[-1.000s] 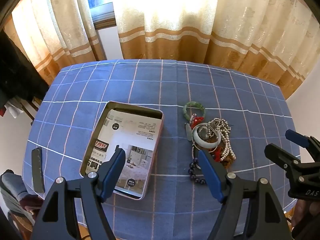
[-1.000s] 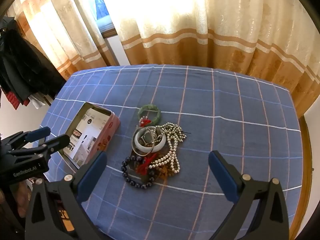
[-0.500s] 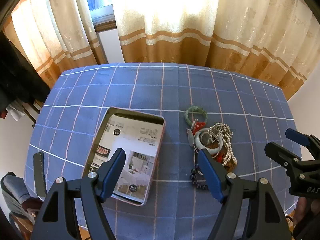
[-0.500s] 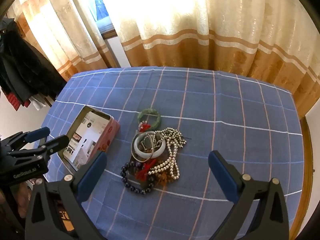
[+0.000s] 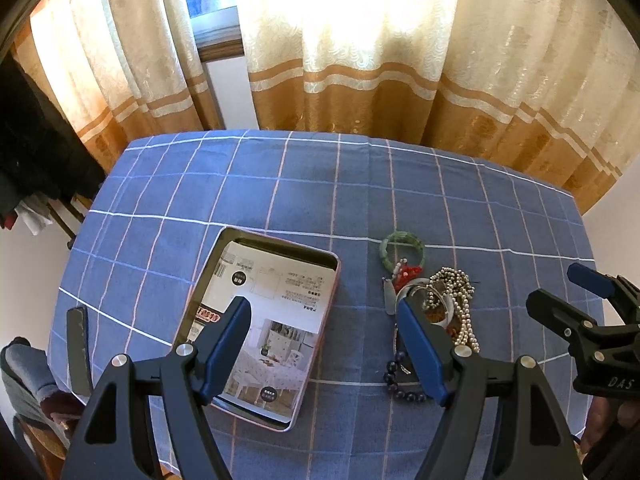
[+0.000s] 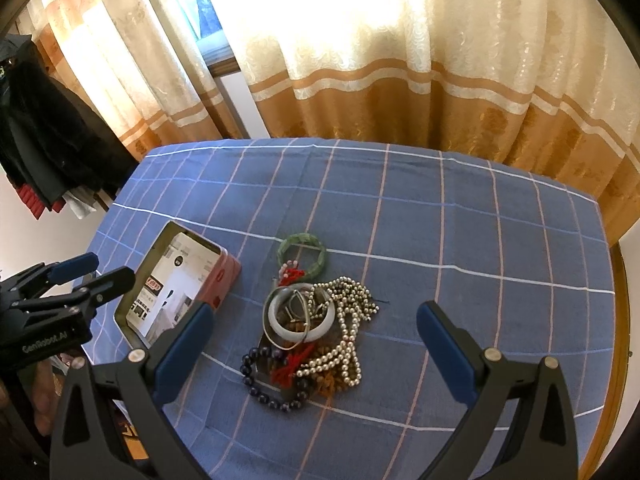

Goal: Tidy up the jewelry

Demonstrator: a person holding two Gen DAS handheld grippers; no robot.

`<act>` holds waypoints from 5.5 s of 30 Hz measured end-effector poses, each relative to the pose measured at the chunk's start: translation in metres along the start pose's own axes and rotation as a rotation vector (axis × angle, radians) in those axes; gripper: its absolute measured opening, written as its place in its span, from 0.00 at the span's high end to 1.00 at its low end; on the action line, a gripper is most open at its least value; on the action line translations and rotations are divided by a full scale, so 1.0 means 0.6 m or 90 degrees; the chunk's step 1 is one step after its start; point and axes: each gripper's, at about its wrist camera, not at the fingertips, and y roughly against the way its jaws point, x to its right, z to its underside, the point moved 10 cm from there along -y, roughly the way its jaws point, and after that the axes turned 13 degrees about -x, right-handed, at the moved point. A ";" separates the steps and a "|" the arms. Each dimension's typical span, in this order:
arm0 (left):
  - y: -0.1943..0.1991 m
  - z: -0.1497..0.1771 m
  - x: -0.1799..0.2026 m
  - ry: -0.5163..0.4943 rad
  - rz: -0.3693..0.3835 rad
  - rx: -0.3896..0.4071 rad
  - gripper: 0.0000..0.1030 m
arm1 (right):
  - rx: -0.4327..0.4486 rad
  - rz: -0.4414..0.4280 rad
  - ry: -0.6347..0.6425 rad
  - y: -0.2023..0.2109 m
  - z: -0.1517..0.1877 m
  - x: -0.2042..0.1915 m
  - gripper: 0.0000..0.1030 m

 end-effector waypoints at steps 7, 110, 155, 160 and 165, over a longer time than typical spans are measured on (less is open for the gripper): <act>-0.003 -0.008 -0.007 0.007 -0.005 -0.003 0.27 | -0.005 -0.009 0.001 -0.008 -0.010 -0.002 0.00; -0.197 0.010 0.059 -0.027 0.053 -0.149 0.43 | -0.173 -0.091 0.098 -0.220 0.028 -0.033 0.90; -0.221 0.018 0.132 -0.078 0.112 -0.200 1.00 | -0.045 -0.137 -0.038 -0.100 0.028 0.057 0.89; -0.231 0.023 0.153 -0.053 0.138 -0.235 0.75 | -0.044 -0.133 -0.040 -0.098 0.031 0.061 0.89; -0.245 0.030 0.166 -0.065 0.131 -0.248 0.69 | -0.044 -0.129 -0.045 -0.102 0.033 0.069 0.89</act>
